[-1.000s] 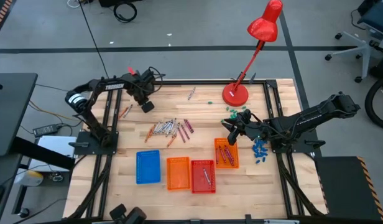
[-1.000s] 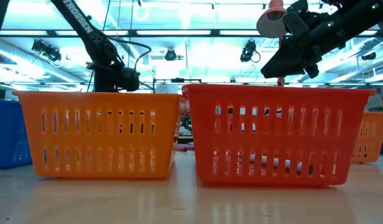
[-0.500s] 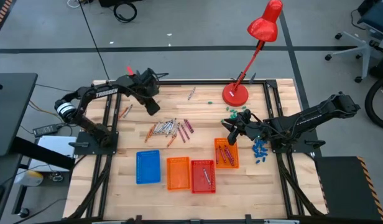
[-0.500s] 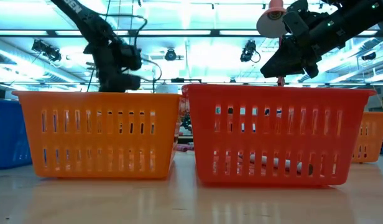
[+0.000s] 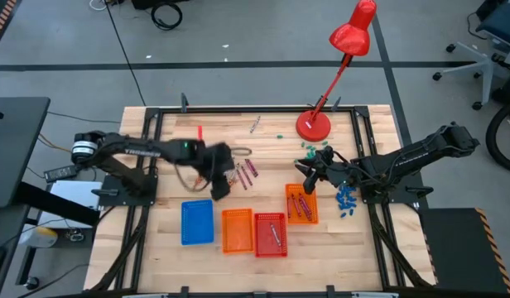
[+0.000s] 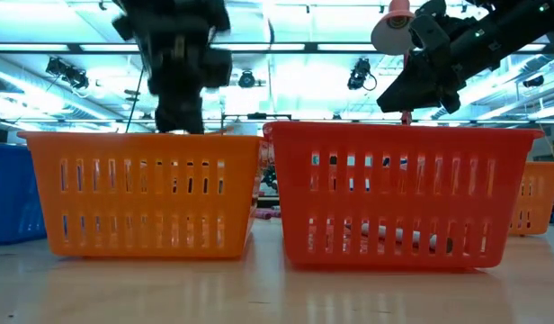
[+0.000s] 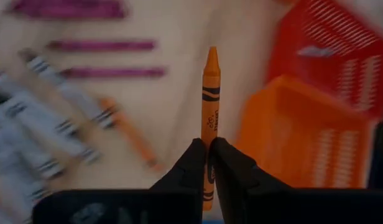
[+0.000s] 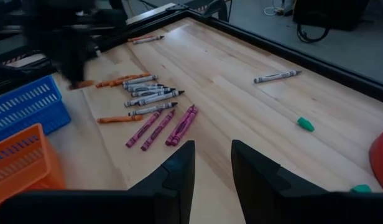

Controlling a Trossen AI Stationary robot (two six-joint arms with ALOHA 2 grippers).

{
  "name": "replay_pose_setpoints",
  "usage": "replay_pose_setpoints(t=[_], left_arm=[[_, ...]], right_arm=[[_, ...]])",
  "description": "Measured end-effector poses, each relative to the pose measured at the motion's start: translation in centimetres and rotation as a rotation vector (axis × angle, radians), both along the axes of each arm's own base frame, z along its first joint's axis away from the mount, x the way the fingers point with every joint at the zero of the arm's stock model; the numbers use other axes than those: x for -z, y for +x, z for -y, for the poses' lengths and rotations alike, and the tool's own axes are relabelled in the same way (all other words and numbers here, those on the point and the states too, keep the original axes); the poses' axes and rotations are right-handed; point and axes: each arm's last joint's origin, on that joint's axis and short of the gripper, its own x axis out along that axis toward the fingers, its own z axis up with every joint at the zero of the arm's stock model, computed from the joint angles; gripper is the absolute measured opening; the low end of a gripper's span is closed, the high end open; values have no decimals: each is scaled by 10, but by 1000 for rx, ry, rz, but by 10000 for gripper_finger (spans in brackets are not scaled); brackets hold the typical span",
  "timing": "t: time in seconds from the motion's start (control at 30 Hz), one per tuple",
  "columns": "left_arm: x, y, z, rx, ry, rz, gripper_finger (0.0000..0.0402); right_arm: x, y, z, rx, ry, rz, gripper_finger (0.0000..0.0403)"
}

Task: Sort crayons
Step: Put the orange crayon into the left orange bin

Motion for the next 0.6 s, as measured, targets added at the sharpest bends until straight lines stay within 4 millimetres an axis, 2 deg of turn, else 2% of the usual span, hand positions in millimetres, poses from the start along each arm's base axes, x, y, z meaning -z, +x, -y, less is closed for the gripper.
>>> replay_pose_setpoints(t=[0.17, 0.3, 0.43, 0.53, 0.6], left_arm=[[-7, 4, 52, -93, 3, 59, 30], [-4, 2, 92, -192, -4, 93, 30], [-5, -2, 124, -365, -6, 196, 30], [-3, 1, 141, -500, -58, 287, 30], [2, 3, 150, -529, -91, 303, 30]], right_arm=[[0, -1, -7, -20, -10, -2, 110], [-1, -2, -8, -9, -38, 0, 110], [-2, -1, -7, -19, -65, 6, 110], [-5, 1, -7, -31, -85, 18, 110], [-7, 2, -7, -53, -90, 33, 110]])
